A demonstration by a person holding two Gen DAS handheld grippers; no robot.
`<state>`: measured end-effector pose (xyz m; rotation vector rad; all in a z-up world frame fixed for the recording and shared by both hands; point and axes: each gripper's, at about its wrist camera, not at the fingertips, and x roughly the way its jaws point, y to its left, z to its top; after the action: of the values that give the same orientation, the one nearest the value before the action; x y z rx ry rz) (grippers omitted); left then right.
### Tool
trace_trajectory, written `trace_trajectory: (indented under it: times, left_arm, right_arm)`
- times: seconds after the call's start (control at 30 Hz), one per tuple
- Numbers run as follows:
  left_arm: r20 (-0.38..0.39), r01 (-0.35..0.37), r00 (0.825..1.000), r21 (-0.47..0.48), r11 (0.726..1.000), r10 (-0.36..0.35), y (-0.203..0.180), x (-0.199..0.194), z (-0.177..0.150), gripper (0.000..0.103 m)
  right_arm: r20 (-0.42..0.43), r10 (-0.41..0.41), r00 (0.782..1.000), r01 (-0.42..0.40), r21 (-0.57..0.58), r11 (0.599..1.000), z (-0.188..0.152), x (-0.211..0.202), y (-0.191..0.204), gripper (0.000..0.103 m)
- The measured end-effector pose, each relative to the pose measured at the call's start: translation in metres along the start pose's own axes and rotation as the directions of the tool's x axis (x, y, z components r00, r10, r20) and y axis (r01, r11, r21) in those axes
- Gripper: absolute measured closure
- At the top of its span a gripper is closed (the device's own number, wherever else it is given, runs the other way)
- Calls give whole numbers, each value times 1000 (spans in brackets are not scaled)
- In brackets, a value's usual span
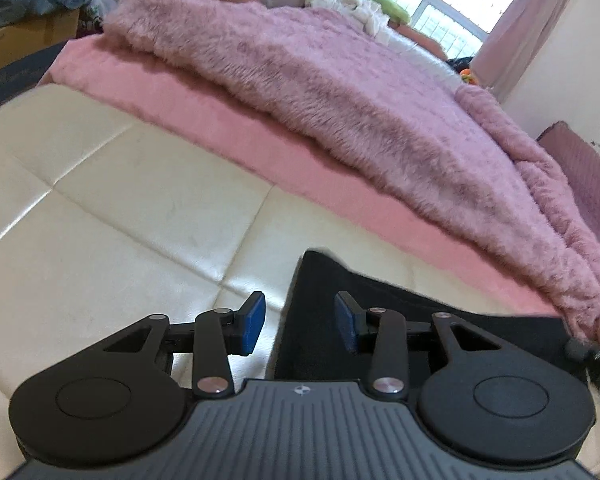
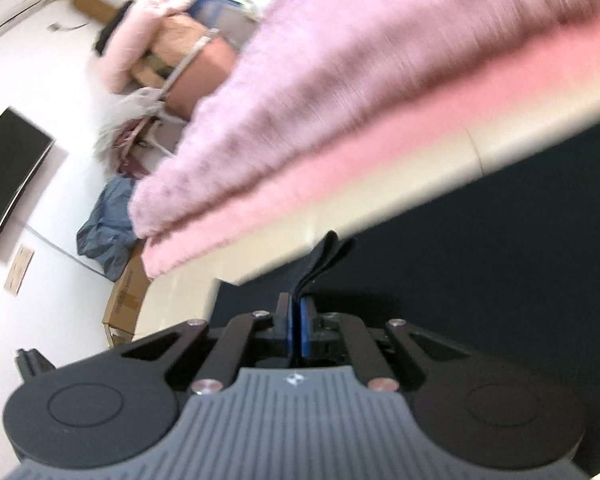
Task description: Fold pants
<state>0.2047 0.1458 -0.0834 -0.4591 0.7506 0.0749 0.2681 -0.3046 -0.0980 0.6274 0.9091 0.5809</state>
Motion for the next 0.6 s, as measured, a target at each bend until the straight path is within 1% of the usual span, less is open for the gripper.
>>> trace_trajectory:
  times: [0.17,0.27,0.37,0.4,0.53,0.6]
  left_arm:
    - [18,54,998,33,998,-55,-27,-8,0,61]
    - [3,85,996,71,994,-86,-47,-4,-5,67]
    - [-18,108,994,114,988,-107,-67,4,-12,73]
    - [-27,116,993,125,985,-113,-74,7,-15,74]
    - [-67,124,991,194,973,-113,-102,24,-26,79]
    - [-83,131,990,227,965,-115,-115,33,-32,81]
  right_arm:
    - [43,-13,999,17,-106,994,59,-67,24,103]
    - [58,-53,997,61,-157,986,89,-105,28,103]
    - [51,-107,993,115,-186,976,114,-133,21,103]
    - [52,-137,989,144,-196,970,121,-141,15,103]
    - [49,-218,975,223,-177,959,143,-176,-36,103]
    - [33,-267,963,269,-164,949,152,-182,-63,103]
